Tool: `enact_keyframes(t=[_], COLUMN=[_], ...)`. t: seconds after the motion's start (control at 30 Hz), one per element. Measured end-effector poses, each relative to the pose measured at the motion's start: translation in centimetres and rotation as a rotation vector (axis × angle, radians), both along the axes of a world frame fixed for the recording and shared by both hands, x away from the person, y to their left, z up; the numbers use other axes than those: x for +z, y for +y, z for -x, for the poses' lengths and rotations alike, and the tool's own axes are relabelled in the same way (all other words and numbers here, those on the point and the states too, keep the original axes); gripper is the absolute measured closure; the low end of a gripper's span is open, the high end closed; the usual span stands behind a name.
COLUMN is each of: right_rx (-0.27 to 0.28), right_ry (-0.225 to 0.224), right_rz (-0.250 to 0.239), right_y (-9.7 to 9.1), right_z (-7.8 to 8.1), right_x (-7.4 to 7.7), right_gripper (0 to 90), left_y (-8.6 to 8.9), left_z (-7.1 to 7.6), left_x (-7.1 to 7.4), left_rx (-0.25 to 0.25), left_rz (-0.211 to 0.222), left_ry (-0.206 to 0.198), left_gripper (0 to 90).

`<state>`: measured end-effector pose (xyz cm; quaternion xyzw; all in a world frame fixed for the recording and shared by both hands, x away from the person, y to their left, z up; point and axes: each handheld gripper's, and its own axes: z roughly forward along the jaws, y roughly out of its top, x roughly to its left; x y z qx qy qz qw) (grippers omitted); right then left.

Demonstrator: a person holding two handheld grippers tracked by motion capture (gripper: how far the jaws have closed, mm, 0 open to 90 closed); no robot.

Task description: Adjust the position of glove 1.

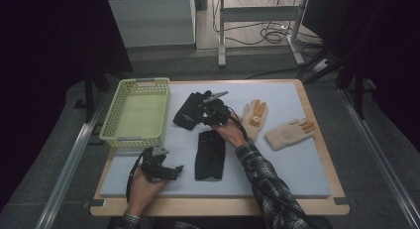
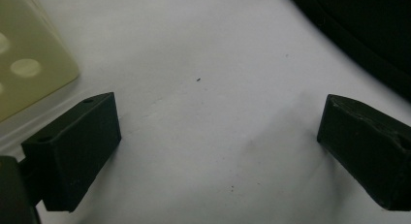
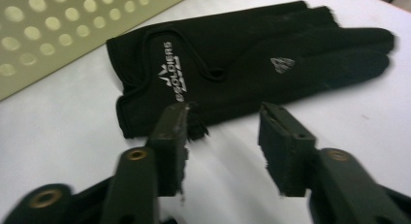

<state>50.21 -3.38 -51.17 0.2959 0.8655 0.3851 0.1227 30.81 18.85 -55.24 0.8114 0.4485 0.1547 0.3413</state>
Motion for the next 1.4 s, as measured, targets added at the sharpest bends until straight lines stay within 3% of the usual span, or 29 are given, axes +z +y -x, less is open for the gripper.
enact_keyframes(t=[0.17,0.23,0.3,0.4,0.43,0.6,0.7,0.77,0.8,1.0,1.03,1.13,1.27,1.3,1.33,1.4], right_rx=[0.062,0.066,0.063,0.059,0.063,0.069,0.073,0.048,0.045,0.035,0.047,0.054,0.036,0.035,0.034,0.030], right_ry=[0.025,0.021,0.021,0.029,0.018,0.024,0.076,0.053,0.051,0.029,0.023,-0.008,-0.010,0.001,0.038,0.051], right_rz=[0.040,0.074,0.067,0.068,0.094,0.092,0.082,0.034,0.030,0.027,0.026,0.040,0.054,0.046,0.029,0.014], right_y=[1.8,2.1,2.1,2.1,2.1,1.0,-0.3,-0.7,-0.7,1.5,2.6,3.9,4.7,4.7,4.4,4.0], right_z=[-0.4,-0.3,-0.3,-0.3,-0.1,1.0,1.5,1.1,0.8,-0.8,-1.3,-2.0,-2.8,-3.1,-3.5,-3.7], right_x=[-1.3,-1.8,-2.0,-1.9,-1.7,-0.7,-0.1,0.5,0.5,-0.4,-0.9,-1.3,-1.8,-1.9,-2.0,-2.1], right_gripper=[62.3,68.6,75.7,76.5,76.7,76.6,72.1,53.7,49.9,35.4,29.8,26.2,24.2,25.5,34.1,40.8], left_y=[0.0,0.0,0.0,0.0,0.0,0.0,0.0,0.0,0.0,0.0,0.0,0.0,0.0,0.0,0.0,0.0], left_z=[0.0,0.0,0.0,0.0,0.0,0.0,0.0,0.0,0.0,0.0,0.0,0.0,0.0,0.0,0.0,0.0], left_x=[0.0,0.0,0.0,0.0,0.0,0.0,0.0,0.0,0.0,0.0,0.0,0.0,0.0,0.0,0.0,0.0], left_rx=[0.000,-0.001,-0.004,-0.004,-0.004,-0.004,-0.004,-0.004,-0.004,-0.004,-0.004,-0.004,-0.004,-0.004,-0.004,-0.004], left_rz=[0.000,0.000,-0.005,-0.005,-0.005,-0.006,-0.006,-0.007,-0.005,-0.004,-0.004,-0.003,-0.003,-0.004,-0.004,-0.004], left_ry=[0.000,0.001,0.002,0.002,0.002,0.002,0.002,0.003,0.001,0.001,0.001,0.001,0.001,0.001,0.000,0.000], left_gripper=[2.1,2.1,2.1,2.1,2.1,2.1,2.1,2.1,2.1,2.1,2.1,2.1,2.1,2.1,2.1,2.1])
